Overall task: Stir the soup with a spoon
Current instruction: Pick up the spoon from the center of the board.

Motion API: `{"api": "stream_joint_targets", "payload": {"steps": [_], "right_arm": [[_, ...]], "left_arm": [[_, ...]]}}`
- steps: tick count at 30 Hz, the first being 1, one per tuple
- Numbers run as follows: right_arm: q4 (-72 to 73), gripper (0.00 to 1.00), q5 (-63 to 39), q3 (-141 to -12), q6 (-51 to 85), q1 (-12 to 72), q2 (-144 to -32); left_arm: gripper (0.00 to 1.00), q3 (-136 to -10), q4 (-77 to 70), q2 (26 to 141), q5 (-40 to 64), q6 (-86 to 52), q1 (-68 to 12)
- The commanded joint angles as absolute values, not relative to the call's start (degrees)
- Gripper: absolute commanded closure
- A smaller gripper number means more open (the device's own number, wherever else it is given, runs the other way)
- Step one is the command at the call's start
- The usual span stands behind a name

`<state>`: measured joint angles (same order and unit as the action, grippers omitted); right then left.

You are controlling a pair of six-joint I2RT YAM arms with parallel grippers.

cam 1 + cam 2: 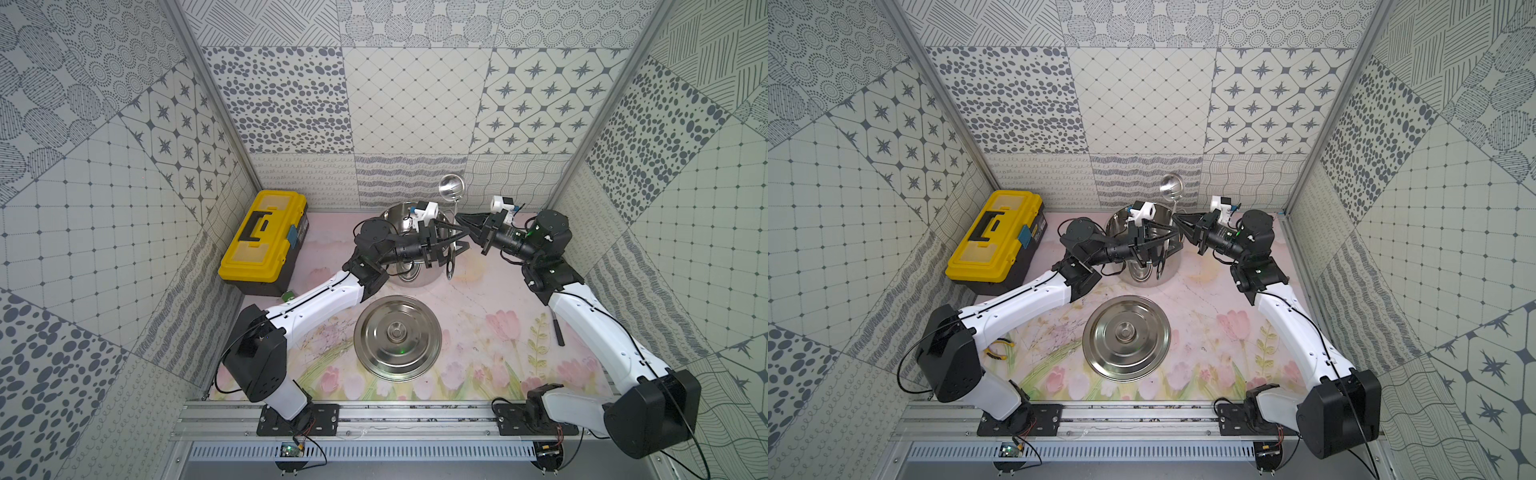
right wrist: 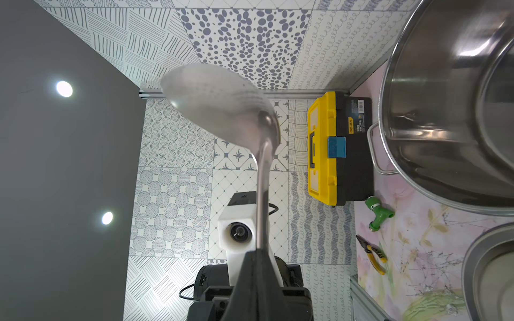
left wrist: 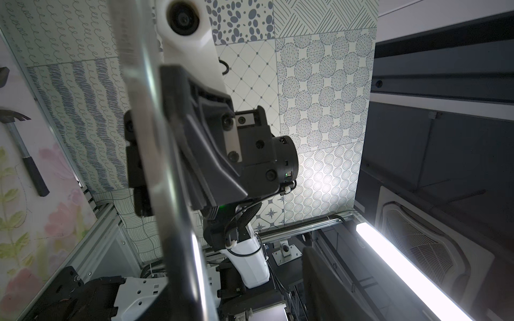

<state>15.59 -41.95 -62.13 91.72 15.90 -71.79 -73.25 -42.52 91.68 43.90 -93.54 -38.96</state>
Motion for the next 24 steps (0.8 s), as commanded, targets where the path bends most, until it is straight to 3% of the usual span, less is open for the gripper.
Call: {"api": "stream_joint_targets", "payload": {"steps": [1,11,24], "right_arm": [[26.7,1.00,-43.2,-61.5,97.3,16.3,-72.7],[30.8,1.00,-46.8,-63.0,100.9,16.3,-73.4],[31.1,1.00,-48.4,-64.6,100.6,18.2,-74.4]], "left_arm": [[0.49,-73.5,-48.3,90.5,46.7,-95.3,-38.8],[0.54,-70.1,-52.3,89.1,44.8,-98.6,-36.1],[0.59,-73.7,-50.6,90.1,52.0,-100.4,-34.9]]}}
